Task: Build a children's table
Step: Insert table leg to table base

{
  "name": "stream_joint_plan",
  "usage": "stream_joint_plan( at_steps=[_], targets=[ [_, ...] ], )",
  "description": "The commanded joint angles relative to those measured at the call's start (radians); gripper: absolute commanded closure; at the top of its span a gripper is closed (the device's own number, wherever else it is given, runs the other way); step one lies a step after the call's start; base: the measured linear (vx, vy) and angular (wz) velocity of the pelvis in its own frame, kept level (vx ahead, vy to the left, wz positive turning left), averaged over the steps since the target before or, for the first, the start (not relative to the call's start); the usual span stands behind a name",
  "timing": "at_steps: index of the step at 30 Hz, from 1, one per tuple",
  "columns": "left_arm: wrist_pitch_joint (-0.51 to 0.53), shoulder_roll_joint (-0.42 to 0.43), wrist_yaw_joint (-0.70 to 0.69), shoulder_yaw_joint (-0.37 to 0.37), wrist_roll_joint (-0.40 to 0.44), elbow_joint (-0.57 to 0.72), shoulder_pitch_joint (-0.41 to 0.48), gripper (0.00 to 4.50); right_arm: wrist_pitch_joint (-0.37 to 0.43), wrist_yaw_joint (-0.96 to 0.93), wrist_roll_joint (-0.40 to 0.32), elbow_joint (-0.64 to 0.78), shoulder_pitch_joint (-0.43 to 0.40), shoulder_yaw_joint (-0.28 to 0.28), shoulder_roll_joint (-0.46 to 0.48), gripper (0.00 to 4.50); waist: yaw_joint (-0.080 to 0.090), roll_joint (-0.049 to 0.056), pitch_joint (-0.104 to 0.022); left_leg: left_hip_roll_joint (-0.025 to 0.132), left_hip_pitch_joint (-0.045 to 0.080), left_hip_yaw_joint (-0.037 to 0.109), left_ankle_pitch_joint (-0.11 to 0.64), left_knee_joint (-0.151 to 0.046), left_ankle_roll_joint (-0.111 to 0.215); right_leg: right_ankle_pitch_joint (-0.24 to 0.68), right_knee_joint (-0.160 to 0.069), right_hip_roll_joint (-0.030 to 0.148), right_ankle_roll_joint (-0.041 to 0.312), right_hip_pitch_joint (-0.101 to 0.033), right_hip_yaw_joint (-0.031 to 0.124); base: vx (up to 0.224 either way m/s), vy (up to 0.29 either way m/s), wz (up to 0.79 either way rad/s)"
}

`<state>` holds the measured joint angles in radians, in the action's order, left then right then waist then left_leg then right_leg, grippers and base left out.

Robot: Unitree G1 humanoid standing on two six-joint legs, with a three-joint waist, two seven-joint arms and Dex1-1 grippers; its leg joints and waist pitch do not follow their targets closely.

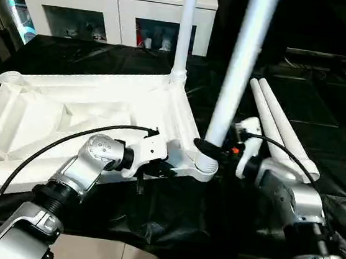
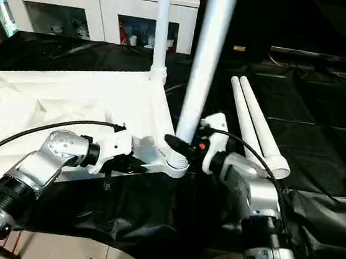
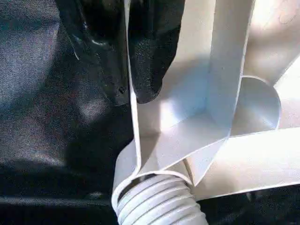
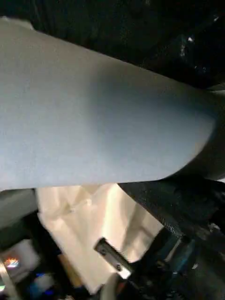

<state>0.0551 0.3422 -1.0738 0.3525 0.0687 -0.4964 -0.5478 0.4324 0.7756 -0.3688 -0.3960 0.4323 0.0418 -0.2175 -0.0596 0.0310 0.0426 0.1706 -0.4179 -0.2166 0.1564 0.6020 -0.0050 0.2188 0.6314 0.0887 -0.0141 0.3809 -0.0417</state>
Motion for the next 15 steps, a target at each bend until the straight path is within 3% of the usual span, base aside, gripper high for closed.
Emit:
stream_joint_plan(
  at_steps=[1, 5, 6, 11, 15],
  targets=[
    [-0.033, -0.012, 0.024, -0.019, -0.015, 0.022, -0.022, 4.50, 0.010, -0.030, 0.002, -0.049, -0.047, 0.017, 0.004, 2.56, 0.006, -0.003, -0.061, 0.069, 0.054, 0.041, 0.323, -0.082, -0.042, 0.216, -0.090, 0.068, 0.213, -0.005, 0.041, 0.000, 0.000, 0.00],
    [-0.033, -0.015, 0.037, -0.022, -0.011, 0.013, -0.028, 4.50, -0.018, -0.028, -0.024, -0.046, -0.084, 0.048, 0.027, 2.56, 0.005, -0.004, -0.060, 0.069, 0.054, 0.040, 0.330, -0.084, -0.043, 0.225, -0.091, 0.069, 0.210, -0.005, 0.040, 0.000, 0.000, 0.00],
    [-0.034, -0.015, 0.038, -0.022, -0.011, 0.012, -0.029, 4.50, -0.025, -0.026, -0.033, -0.039, -0.096, 0.052, 0.034, 2.56, 0.003, 0.004, -0.061, 0.068, 0.054, 0.042, 0.334, -0.084, -0.046, 0.231, -0.091, 0.071, 0.208, -0.005, 0.040, 0.000, 0.000, 0.00],
    [-0.038, -0.019, 0.053, -0.027, -0.005, -0.003, -0.039, 4.50, -0.115, -0.034, -0.037, -0.022, -0.146, 0.063, 0.069, 2.56, 0.004, -0.001, -0.059, 0.069, 0.054, 0.042, 0.357, -0.088, -0.053, 0.246, -0.095, 0.070, 0.199, -0.003, 0.040, 0.000, 0.000, 0.00],
    [-0.037, -0.021, 0.060, -0.032, -0.004, -0.008, -0.044, 4.50, -0.167, -0.047, -0.025, -0.019, -0.165, 0.069, 0.077, 2.56, 0.005, -0.003, -0.055, 0.071, 0.056, 0.045, 0.395, -0.090, -0.060, 0.325, -0.102, 0.074, 0.182, 0.003, 0.042, 0.000, 0.000, 0.00]
  ],
)
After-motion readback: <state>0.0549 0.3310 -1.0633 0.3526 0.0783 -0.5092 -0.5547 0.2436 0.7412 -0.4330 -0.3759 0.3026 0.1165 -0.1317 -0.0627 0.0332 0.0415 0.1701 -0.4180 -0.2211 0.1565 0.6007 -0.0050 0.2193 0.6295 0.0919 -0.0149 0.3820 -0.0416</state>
